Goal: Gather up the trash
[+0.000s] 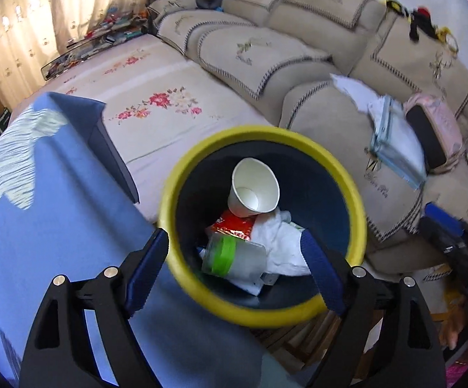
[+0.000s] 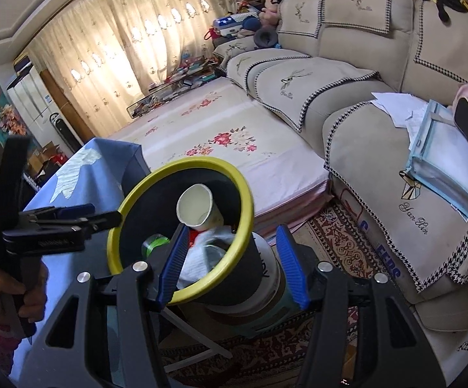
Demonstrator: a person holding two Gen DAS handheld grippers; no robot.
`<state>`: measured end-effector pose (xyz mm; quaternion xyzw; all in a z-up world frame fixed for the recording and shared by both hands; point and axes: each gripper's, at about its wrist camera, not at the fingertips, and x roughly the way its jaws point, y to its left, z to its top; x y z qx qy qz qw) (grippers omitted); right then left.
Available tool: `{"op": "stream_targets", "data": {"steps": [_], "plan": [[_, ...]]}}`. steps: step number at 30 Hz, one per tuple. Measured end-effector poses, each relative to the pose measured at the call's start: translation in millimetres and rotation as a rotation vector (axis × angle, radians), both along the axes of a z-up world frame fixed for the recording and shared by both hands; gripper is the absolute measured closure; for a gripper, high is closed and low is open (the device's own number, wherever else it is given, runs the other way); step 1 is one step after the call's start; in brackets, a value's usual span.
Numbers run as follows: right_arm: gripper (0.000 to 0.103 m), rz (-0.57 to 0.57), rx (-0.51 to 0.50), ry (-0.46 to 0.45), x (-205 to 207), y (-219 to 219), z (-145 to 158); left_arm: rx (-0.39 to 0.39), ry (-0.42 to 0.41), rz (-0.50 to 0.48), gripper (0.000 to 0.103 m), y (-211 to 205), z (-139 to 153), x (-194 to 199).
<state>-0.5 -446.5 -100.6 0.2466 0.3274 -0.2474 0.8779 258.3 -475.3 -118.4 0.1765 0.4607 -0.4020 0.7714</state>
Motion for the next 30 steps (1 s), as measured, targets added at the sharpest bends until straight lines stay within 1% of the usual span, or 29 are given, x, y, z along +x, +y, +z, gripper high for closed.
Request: {"op": "stream_targets", "data": {"steps": [1, 3, 4, 6, 7, 9, 10, 11, 14, 16, 18, 19, 20, 22, 24, 27, 30], "plan": [[0.049, 0.007, -0.005, 0.001, 0.8, 3.9, 1.8, -0.035, -0.022, 0.013, 0.020, 15.7, 12.7, -5.7], [0.049, 0.032, -0.019, 0.004, 1.7, 15.3, 6.5, -0.078, -0.067, 0.034, 0.019, 41.3, 30.6, -16.0], [0.049, 0.051, -0.028, 0.005, 2.8, 23.2, 9.3, -0.104, -0.096, 0.058, 0.015, 62.1, 42.1, -23.2], [0.049, 0.079, -0.040, 0.004, 4.3, 36.9, 14.1, -0.143, -0.135, 0.119, 0.013, 102.3, 60.3, -34.4], [0.049, 0.091, -0.044, 0.003, 4.8, 43.2, 16.4, -0.158, -0.164, 0.168, 0.012, 130.8, 69.8, -42.6], [0.049, 0.132, -0.066, -0.003, 4.7, 63.8, 25.7, -0.169, -0.221, 0.250, 0.010, 176.0, 82.7, -57.3], [0.048, 0.147, -0.077, -0.011, 4.1, 72.0, 30.1, -0.178, -0.254, 0.302, 0.007, 202.7, 89.1, -66.5], [0.045, 0.171, -0.094, -0.026, 3.5, 84.7, 37.4, -0.183, -0.275, 0.340, 0.005, 222.1, 93.9, -72.2], [0.040, 0.243, -0.139, -0.071, 1.4, 118.7, 55.6, -0.182, -0.354, 0.500, 0.005, 293.4, 104.1, -97.2], [0.039, 0.278, -0.170, -0.085, 1.6, 139.2, 65.3, -0.186, -0.374, 0.586, 0.005, 334.3, 107.8, -110.7], [0.036, 0.308, -0.204, -0.095, -0.3, 160.0, 74.3, -0.186, -0.388, 0.661, 0.005, 374.5, 110.3, -130.6], [0.030, 0.318, -0.214, -0.105, -2.1, 169.0, 78.7, -0.185, -0.395, 0.684, 0.005, 386.7, 110.5, -137.0], [0.023, 0.323, -0.223, -0.114, -4.1, 175.5, 82.1, -0.181, -0.409, 0.716, 0.005, 402.9, 111.8, -148.0], [0.014, 0.329, -0.249, -0.141, -10.4, 188.7, 90.9, -0.173, -0.431, 0.750, 0.005, 424.9, 114.3, -162.1], [0.011, 0.321, -0.283, -0.166, -18.9, 199.7, 100.0, -0.184, -0.448, 0.786, 0.005, 444.9, 114.7, -181.5], [0.010, 0.308, -0.313, -0.178, -28.7, 211.7, 109.9, -0.224, -0.440, 0.818, 0.005, 467.0, 114.3, -199.0], [0.009, 0.318, -0.326, -0.195, -35.0, 222.5, 115.7, -0.227, -0.436, 0.825, 0.005, 468.4, 112.5, -210.8]]}}
